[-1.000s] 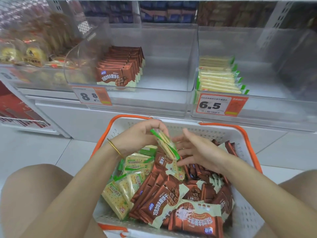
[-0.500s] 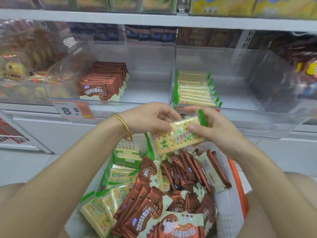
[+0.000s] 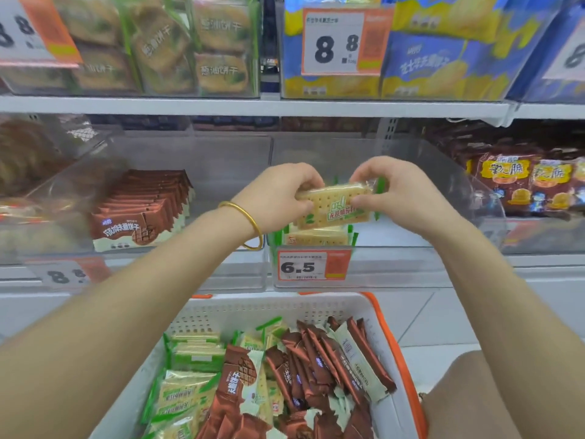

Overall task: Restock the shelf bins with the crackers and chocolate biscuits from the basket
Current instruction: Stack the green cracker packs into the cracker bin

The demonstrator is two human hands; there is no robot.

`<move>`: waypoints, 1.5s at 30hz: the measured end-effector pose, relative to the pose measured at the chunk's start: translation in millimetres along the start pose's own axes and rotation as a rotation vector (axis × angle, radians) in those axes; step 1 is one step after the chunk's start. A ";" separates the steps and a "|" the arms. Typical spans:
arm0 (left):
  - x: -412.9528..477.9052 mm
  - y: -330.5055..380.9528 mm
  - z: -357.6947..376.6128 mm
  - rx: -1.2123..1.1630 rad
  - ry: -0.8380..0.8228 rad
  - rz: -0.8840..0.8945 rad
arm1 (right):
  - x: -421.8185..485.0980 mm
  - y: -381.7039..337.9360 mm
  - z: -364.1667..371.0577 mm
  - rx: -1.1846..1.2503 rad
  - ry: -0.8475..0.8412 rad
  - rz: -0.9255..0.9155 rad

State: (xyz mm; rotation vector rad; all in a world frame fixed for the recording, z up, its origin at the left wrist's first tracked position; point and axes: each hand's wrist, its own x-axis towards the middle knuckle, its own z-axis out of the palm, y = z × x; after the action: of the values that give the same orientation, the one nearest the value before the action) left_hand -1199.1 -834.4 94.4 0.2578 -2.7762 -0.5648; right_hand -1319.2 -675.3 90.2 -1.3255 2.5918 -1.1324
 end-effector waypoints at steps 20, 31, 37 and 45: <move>-87.1 -46.5 58.6 0.178 0.506 0.181 | 26.0 10.2 60.8 -0.582 -0.448 0.199; -134.5 -77.5 60.4 0.152 0.535 0.075 | -6.1 -25.7 47.0 -0.513 -0.059 0.132; -196.0 -132.8 81.0 0.140 0.136 -0.231 | -88.0 -59.7 119.5 -0.170 -0.299 -0.131; -226.3 -156.8 118.9 0.266 -0.894 -0.585 | -117.5 -11.3 202.1 -0.118 -0.697 -0.010</move>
State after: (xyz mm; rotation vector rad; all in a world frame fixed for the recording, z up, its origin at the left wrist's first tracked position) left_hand -1006.4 -882.4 -130.4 1.1521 -3.6442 -0.5132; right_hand -1171.0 -716.1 -86.3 -1.4216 2.1449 -0.3983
